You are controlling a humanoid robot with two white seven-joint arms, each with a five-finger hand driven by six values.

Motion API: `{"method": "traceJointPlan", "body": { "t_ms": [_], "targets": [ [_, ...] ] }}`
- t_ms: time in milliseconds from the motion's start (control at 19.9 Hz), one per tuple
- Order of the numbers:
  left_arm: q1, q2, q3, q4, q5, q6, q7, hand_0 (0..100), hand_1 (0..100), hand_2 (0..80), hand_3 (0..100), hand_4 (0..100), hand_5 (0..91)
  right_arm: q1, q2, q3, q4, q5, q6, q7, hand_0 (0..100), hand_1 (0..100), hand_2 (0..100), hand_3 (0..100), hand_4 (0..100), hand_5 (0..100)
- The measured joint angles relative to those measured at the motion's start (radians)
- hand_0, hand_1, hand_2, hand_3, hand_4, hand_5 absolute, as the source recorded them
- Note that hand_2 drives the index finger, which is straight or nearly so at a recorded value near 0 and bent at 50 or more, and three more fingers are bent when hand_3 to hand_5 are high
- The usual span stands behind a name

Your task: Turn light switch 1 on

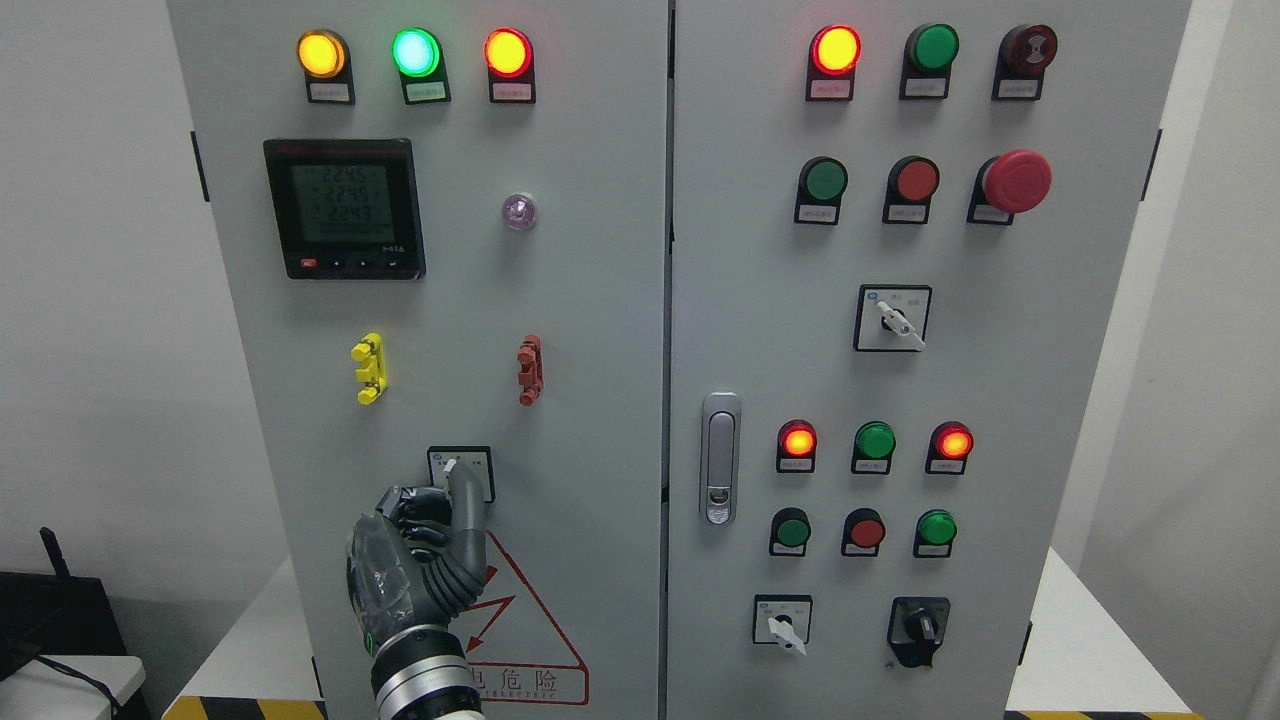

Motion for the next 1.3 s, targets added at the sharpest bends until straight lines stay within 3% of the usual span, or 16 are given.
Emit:
{"method": "traceJointPlan", "body": {
  "t_ms": [401, 953, 1304],
  "targets": [
    [0.000, 0.000, -0.001, 0.000, 0.000, 0.002, -0.004, 49, 32, 59.2, 73, 77, 65.8, 0.000, 0.000, 0.000, 0.000, 0.000, 0.000, 0.000, 12, 39, 0, 0, 0, 0],
    [-0.001, 0.000, -0.001, 0.001, 0.002, -0.002, -0.010, 58, 19, 60.8, 74, 77, 66.8, 0.000, 0.000, 0.000, 0.000, 0.000, 0.000, 0.000, 12, 39, 0, 0, 0, 0],
    [-0.001, 0.000, -0.004, 0.001, 0.006, -0.002, -0.013, 61, 16, 61.1, 74, 77, 66.8, 0.000, 0.000, 0.000, 0.000, 0.000, 0.000, -0.001, 12, 39, 0, 0, 0, 0]
  ]
}}
